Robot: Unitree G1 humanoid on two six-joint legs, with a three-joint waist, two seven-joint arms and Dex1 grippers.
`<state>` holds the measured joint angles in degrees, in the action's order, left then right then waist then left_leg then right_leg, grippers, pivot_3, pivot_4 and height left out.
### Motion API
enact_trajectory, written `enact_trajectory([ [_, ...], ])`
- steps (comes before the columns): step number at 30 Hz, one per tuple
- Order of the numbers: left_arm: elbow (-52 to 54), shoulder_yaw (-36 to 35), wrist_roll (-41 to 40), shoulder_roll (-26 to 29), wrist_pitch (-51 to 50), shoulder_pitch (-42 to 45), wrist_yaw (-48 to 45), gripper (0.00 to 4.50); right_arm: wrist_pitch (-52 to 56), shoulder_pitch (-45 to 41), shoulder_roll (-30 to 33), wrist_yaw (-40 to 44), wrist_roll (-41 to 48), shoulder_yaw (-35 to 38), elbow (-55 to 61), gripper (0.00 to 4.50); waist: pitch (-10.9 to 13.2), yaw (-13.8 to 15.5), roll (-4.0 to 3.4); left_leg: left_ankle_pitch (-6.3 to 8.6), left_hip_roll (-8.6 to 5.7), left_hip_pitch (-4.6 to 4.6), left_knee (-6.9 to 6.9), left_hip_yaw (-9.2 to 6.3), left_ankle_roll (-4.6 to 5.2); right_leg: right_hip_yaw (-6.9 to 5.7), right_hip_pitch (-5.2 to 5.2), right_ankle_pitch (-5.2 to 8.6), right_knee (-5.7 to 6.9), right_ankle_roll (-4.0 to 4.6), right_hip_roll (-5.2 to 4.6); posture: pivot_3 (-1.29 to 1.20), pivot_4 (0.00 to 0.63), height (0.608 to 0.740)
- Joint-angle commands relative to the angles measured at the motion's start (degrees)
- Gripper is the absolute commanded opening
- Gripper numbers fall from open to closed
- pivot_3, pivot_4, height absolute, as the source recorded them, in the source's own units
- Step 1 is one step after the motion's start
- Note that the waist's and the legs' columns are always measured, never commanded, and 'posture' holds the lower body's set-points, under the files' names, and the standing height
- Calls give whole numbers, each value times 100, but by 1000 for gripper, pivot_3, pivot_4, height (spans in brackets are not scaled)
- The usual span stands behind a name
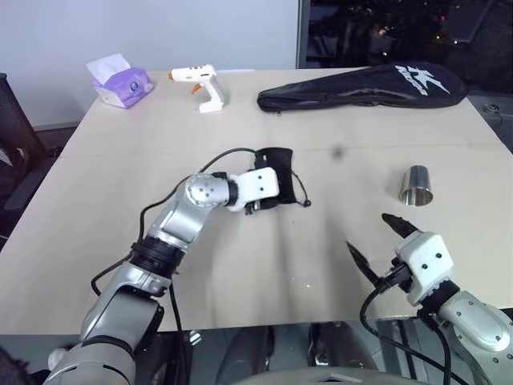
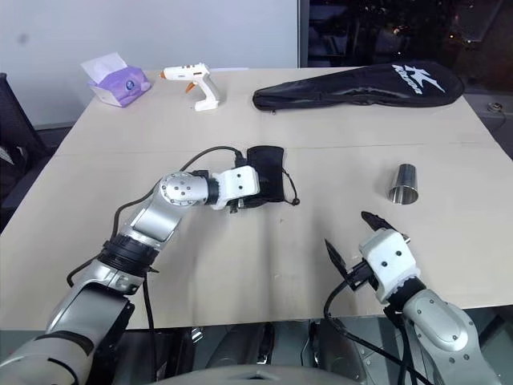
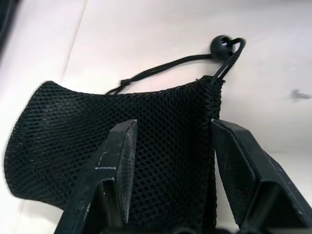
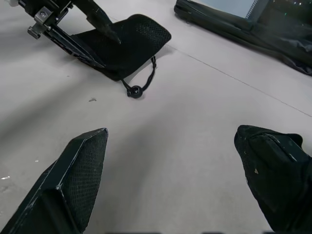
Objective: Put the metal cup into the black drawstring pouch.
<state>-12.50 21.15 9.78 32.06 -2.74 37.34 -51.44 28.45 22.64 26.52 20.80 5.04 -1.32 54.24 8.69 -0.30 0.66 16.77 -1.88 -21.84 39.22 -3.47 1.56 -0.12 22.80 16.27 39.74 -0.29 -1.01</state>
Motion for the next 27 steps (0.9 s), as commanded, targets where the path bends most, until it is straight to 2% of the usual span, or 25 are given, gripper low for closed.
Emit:
enact_trajectory([
  [1,-176,77,297,-50,363,75,228,1970,45,-33,4,-31,11,113,302,4500,0,-2,0,0,0,0,0,0,0,0,0,0,0,0,0,0,150,740],
  [2,-228,63,292,-91,372,98,221,1744,80,-48,9,-34,15,155,309,4500,0,-1,0,0,0,0,0,0,0,-1,0,0,0,0,0,0,150,740],
  [4,-283,21,159,-172,247,176,41,853,151,-119,30,-45,4,236,293,4500,0,-2,0,0,0,0,0,0,0,-1,0,0,1,0,1,0,150,740],
  [5,-307,-47,7,-238,-51,241,-112,373,233,-188,43,-78,-35,294,259,4500,0,-3,0,0,0,-1,0,0,0,-1,0,0,1,0,1,0,150,740],
  [6,-279,-183,-294,-346,-691,333,-349,81,305,-276,63,-138,-119,368,194,4500,0,-5,0,0,-1,-1,1,0,0,-1,0,0,1,0,1,0,150,740],
  [9,-314,-601,-1086,-608,-2464,788,-835,81,516,-502,242,-269,-478,519,-11,4500,2,-5,3,0,-3,-4,5,-3,1,-7,-1,0,2,-1,1,0,150,740],
  [13,-513,-930,-1663,-664,-3785,1421,-1110,81,1009,-863,405,-244,-500,893,-543,4500,5,-48,8,-1,-5,-6,7,-6,0,-11,0,1,2,-2,3,0,150,740],
  [20,-460,-983,-2007,-675,-4492,1764,-1123,81,1455,-1716,1008,-185,-772,1167,-1745,4500,5,-49,6,-2,-4,2,1,2,-2,0,1,1,7,-2,3,0,150,740],
  [27,-266,-1074,-2095,-870,-4587,1757,-728,81,1226,-2840,1088,-244,-884,974,-3267,4500,5,-36,6,-2,-5,-3,2,3,-2,3,4,1,4,-1,-1,0,150,740],
])
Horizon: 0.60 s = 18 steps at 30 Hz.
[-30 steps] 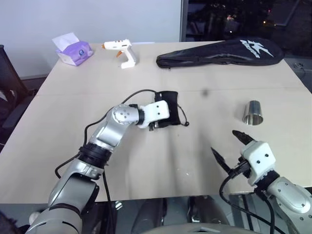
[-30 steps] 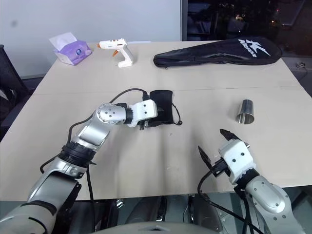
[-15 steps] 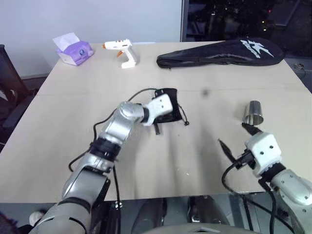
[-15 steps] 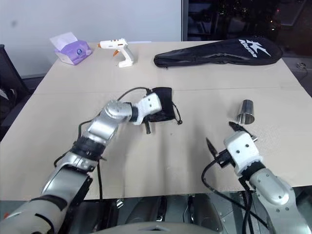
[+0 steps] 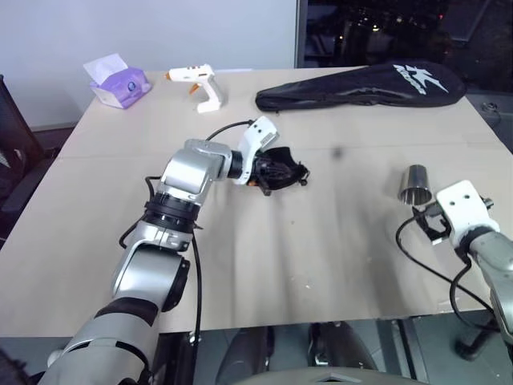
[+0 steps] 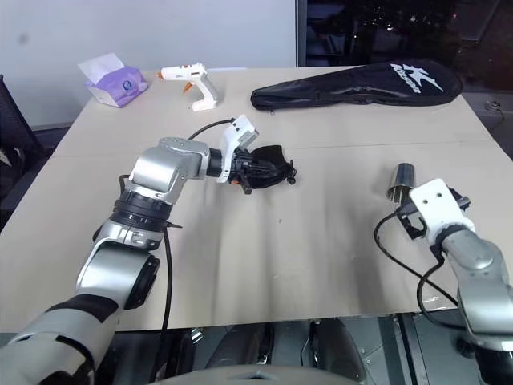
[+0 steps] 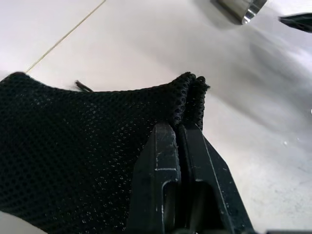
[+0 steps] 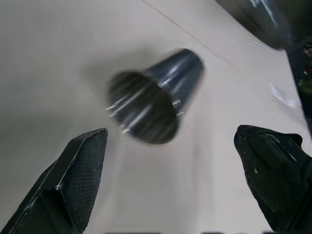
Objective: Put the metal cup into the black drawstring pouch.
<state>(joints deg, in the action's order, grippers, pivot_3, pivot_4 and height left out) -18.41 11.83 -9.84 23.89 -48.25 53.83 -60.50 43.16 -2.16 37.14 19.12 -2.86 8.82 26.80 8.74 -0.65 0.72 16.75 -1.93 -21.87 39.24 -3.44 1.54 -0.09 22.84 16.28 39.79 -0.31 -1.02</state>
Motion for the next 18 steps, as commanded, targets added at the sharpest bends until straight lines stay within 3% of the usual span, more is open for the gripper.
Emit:
enact_trajectory([
  [1,370,-153,-152,-65,-57,91,230,81,-328,-480,-7,-95,-104,-55,-716,4500,0,-1,0,0,0,-1,0,0,0,0,2,0,1,0,0,0,150,740],
  [2,396,-152,-168,-67,-68,78,262,81,-399,-571,-49,-124,-100,-48,-857,4500,0,-2,0,0,0,-4,0,1,0,1,5,0,2,0,0,0,150,740],
  [5,420,-152,-200,-76,-20,20,365,0,-705,-778,-88,-190,-154,-110,-1378,3678,-1,-4,-2,-1,1,-11,-2,6,-1,6,17,-1,6,1,0,0,150,740],
  [12,331,-250,-359,-151,-114,105,571,0,-1468,-1110,-341,-89,104,8,-1999,217,0,-12,-2,0,2,-12,-3,12,-1,13,22,-1,7,1,1,0,150,740],
  [13,309,-251,-381,-177,-146,121,598,0,-1535,-1084,-378,-10,221,69,-1891,52,0,-11,-2,-1,2,-13,-3,12,-1,13,24,-1,8,1,1,0,150,740],
  [18,179,-408,-632,-387,-691,297,786,0,-1292,-881,-1034,463,1545,264,-316,52,0,-9,-2,0,3,-22,-2,9,0,12,31,-1,9,0,1,0,150,740],
])
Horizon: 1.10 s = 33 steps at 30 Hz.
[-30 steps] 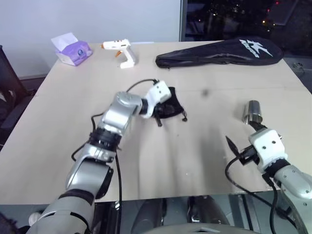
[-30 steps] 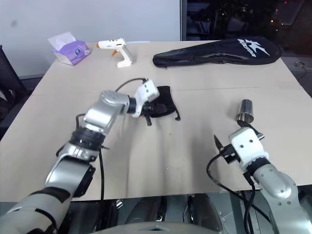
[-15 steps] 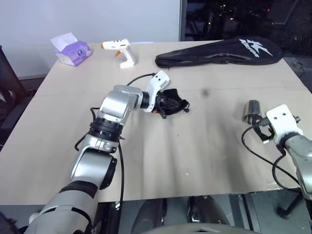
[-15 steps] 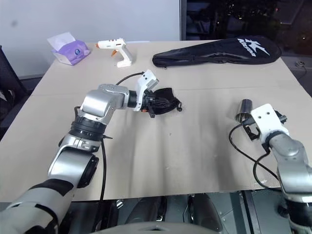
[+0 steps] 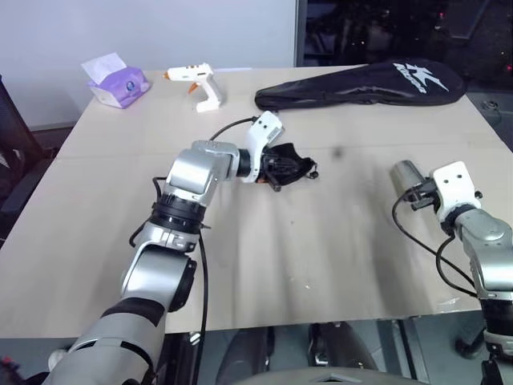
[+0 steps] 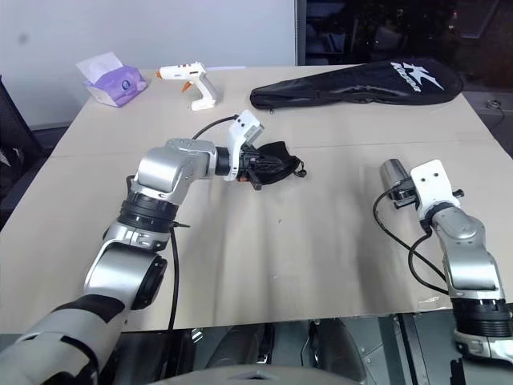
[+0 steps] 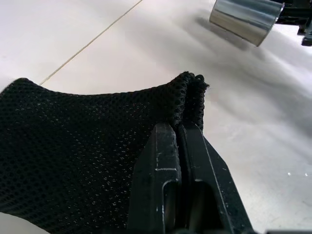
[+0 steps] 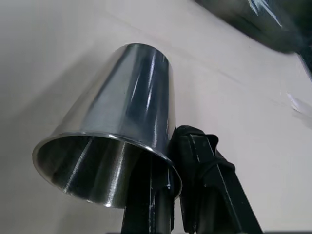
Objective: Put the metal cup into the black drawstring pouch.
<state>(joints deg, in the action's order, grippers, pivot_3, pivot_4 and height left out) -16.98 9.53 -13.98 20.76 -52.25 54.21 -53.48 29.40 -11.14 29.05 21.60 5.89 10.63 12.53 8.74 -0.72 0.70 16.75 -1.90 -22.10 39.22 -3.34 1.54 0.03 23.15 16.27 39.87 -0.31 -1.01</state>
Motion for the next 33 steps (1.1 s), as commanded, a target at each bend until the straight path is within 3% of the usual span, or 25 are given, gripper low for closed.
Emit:
enact_trajectory([
  [1,24,-206,-261,-108,-413,290,123,0,172,51,-330,235,823,12,1404,52,0,-8,0,0,0,-2,0,-1,0,-1,1,0,0,0,0,0,150,740],
  [5,20,-322,-453,-304,-873,369,361,0,331,240,-793,33,802,-843,2203,52,-1,-14,0,0,2,-5,1,-1,0,0,6,0,1,-1,1,0,150,740],
  [11,39,-248,-519,-435,-1099,385,616,0,105,438,-1326,-334,509,-1582,2202,52,-1,3,-1,-1,-1,-11,3,0,-2,2,16,0,2,0,-1,0,150,740],
  [26,279,-220,-614,-625,-1689,36,1166,0,-1343,542,-1843,-716,-421,-2129,214,52,-1,-16,-1,-5,-1,-12,-3,5,-9,11,26,-1,5,0,1,0,150,740],
  [33,921,277,-657,-181,-1395,-160,687,0,-1967,116,-1433,-462,-1149,-2594,-328,52,-2,-41,-2,-6,-1,2,-5,15,-11,24,23,-1,12,1,5,0,150,740],
])
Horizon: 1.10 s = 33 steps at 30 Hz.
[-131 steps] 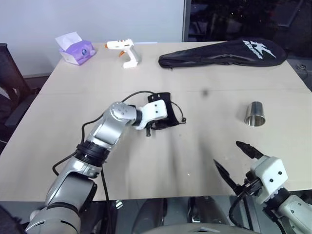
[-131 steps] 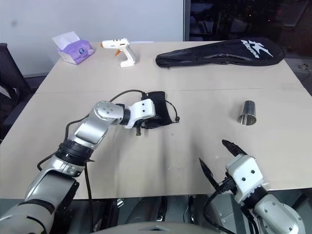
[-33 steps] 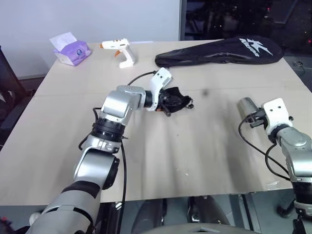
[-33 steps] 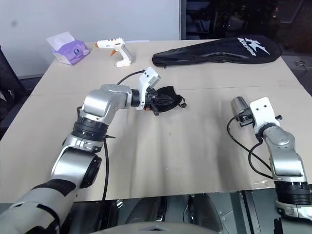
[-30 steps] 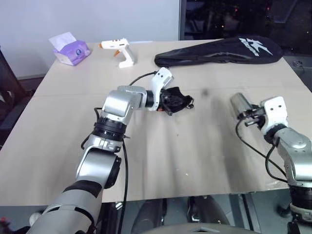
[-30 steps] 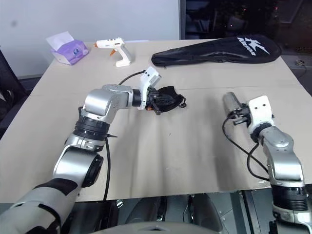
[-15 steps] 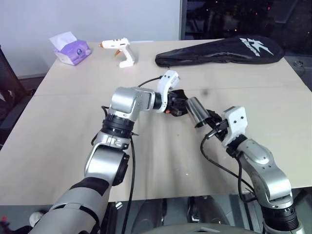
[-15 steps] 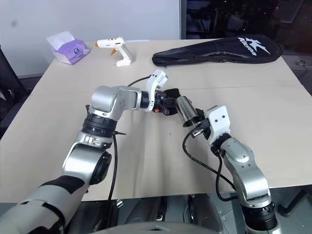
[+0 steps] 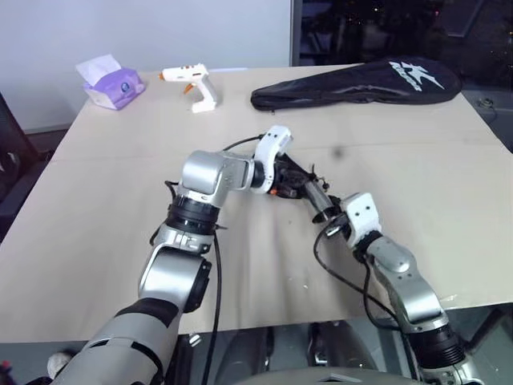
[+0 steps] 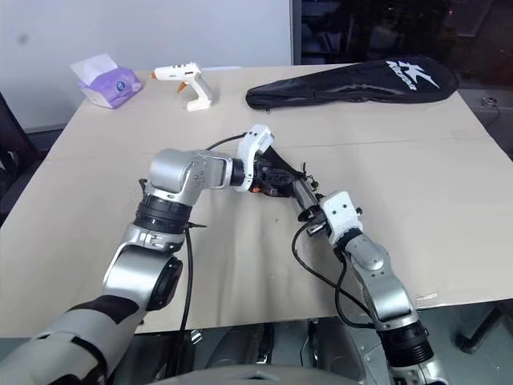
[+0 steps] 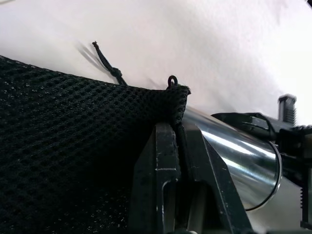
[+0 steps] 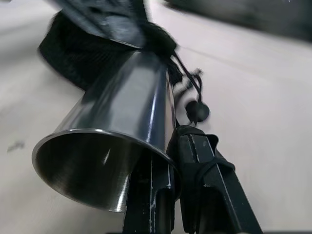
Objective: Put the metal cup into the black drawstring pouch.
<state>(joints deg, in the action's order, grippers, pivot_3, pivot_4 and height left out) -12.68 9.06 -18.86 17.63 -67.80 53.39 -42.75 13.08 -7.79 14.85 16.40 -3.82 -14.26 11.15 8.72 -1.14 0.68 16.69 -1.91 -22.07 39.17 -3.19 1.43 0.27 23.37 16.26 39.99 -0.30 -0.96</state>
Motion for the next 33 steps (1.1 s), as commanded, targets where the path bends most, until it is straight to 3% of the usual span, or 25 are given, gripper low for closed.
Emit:
enact_trajectory([
  [1,628,432,-199,232,219,-127,-529,0,-465,-307,-33,132,-102,-86,-246,52,0,8,0,-1,0,2,-1,0,-2,0,-1,0,1,0,0,0,150,740],
  [7,1069,561,-392,525,355,-297,-914,0,-296,-598,-707,429,1092,547,-519,52,1,14,0,-1,2,-4,-1,-2,-2,0,1,-1,-1,1,0,0,150,740],
  [15,920,-167,-737,528,100,-328,-604,0,362,-925,-1898,596,3643,1964,-589,52,1,18,-1,-1,3,-6,-3,-5,-1,-2,3,-1,-1,2,-1,0,150,740],
  [18,806,-341,-818,534,73,-277,-499,0,537,-933,-2031,725,4140,2160,-460,52,0,18,-2,0,2,-5,-4,-4,0,-2,3,-1,-2,1,-2,0,150,740],
  [22,800,-625,-1203,208,-284,39,-377,0,544,-1198,-1756,773,3439,1580,-646,52,1,15,-3,0,0,-7,-4,-4,0,-1,6,-1,-1,1,-2,0,150,740],
  [28,1094,-1020,-1832,-76,-1044,375,-401,0,-4,-1846,-1086,-13,973,465,-1699,52,1,-34,-3,-1,-1,-10,-3,-1,-1,-1,10,-1,1,1,0,0,150,740],
  [33,1329,-1069,-2044,-28,-1265,277,-407,0,-187,-1985,-983,-80,638,378,-1953,52,0,-111,-3,-2,-1,-16,-13,5,-2,12,25,-1,2,1,-1,0,150,740],
])
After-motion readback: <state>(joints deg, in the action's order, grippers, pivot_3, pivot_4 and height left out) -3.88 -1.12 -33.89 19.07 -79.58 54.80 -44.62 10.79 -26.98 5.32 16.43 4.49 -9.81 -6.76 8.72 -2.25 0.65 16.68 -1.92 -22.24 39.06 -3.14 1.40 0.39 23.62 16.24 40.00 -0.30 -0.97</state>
